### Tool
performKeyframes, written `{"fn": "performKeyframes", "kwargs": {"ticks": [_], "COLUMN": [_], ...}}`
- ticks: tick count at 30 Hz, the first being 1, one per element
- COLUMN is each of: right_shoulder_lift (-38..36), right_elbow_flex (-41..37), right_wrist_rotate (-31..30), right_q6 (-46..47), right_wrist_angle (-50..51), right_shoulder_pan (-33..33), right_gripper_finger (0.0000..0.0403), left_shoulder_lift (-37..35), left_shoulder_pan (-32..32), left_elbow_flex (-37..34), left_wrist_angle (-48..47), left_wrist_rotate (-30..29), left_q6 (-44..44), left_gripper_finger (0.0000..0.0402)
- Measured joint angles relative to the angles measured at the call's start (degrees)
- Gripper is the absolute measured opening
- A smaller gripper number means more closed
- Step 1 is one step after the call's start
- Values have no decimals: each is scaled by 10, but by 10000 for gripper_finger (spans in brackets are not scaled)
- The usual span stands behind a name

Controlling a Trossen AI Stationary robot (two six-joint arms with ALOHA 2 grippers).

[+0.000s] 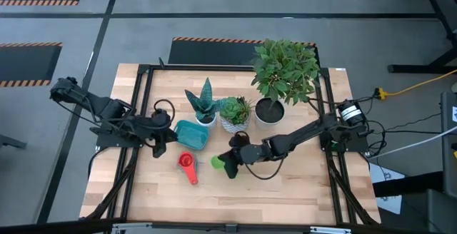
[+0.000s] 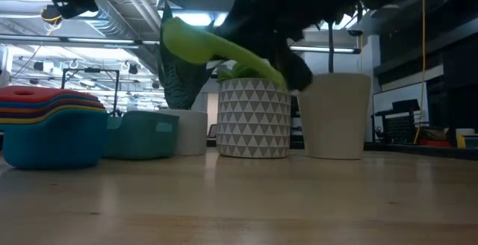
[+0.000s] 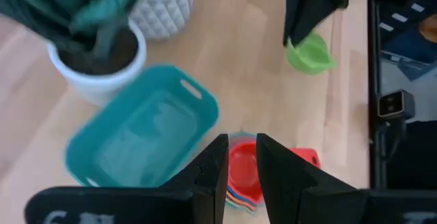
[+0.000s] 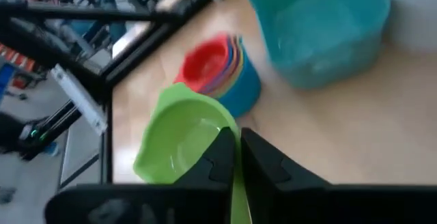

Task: Nest measuring cups in basket
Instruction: Stack the green measuring cup into the red measuring cup

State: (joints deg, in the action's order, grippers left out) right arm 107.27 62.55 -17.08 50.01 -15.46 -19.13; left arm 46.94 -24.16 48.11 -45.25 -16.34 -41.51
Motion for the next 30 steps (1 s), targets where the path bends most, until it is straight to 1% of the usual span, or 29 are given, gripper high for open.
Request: {"fn": "performKeyframes", "kwargs": {"ticks": [4,6,12,22,26,30], "right_shoulder_lift": [19,34,95,199,221,225], "right_elbow_flex": [37,60,128,262,286,287], "right_wrist_rotate": [-40,-47,-49,-48,-52,-68], "right_q6": [-32,-41,-38,-58,-70,-69], "right_wrist_angle": [1,-3,-4,-5,1,8], "right_shoulder_pan": [7,10,19,20,20,21], "right_gripper_finger": [20,21,22,23,23,23], "left_shoulder_lift": [0,4,3,3,3,3], "left_shoulder_pan": [0,0,0,0,0,0], "left_elbow_flex": [-6,-8,-8,-8,-8,-8], "left_wrist_angle": [18,20,18,10,10,8], "left_wrist_rotate": [14,14,40,39,39,39], "left_q6": [-22,-29,-30,-30,-30,-29], "left_gripper_finger": [69,69,69,69,69,69]}}
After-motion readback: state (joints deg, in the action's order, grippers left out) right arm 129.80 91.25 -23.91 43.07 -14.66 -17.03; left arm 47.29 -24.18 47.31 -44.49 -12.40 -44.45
